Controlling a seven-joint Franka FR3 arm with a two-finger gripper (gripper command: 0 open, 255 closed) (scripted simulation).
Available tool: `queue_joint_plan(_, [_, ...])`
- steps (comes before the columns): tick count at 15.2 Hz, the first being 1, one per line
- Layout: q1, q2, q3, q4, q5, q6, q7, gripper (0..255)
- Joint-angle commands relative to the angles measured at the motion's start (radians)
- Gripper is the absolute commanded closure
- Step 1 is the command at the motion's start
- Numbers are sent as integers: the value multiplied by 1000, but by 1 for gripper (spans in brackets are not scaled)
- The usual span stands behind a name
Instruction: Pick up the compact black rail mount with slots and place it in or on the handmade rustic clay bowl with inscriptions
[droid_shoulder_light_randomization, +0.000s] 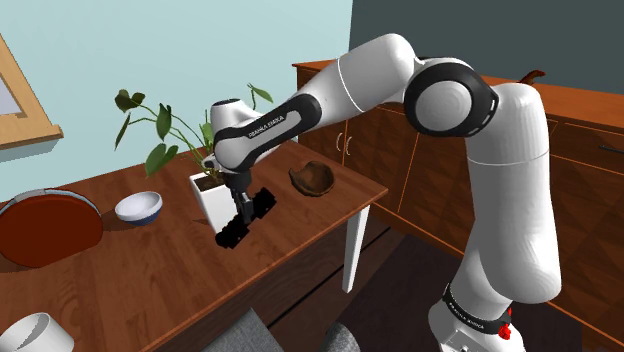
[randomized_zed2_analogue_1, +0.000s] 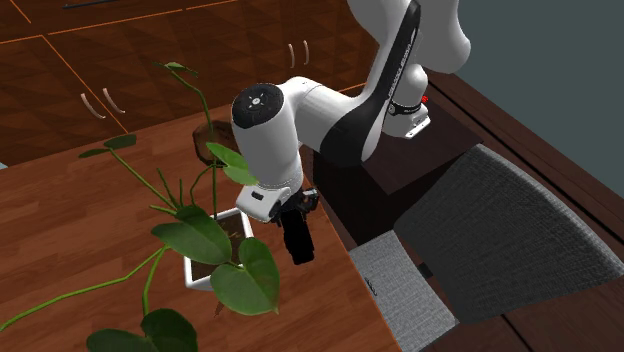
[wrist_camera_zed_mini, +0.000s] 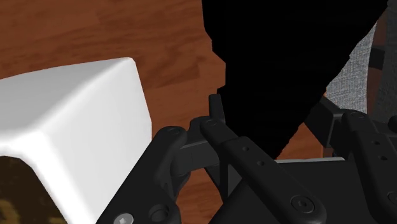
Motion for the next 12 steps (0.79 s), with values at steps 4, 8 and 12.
queue_joint_plan(4, [-2, -30, 0, 29, 2, -57, 1, 255])
queue_joint_plan(8, [-2, -49, 1, 56, 3, -104, 2, 255])
queue_joint_plan(12, [-2, -65, 1, 88, 3, -151, 3, 255])
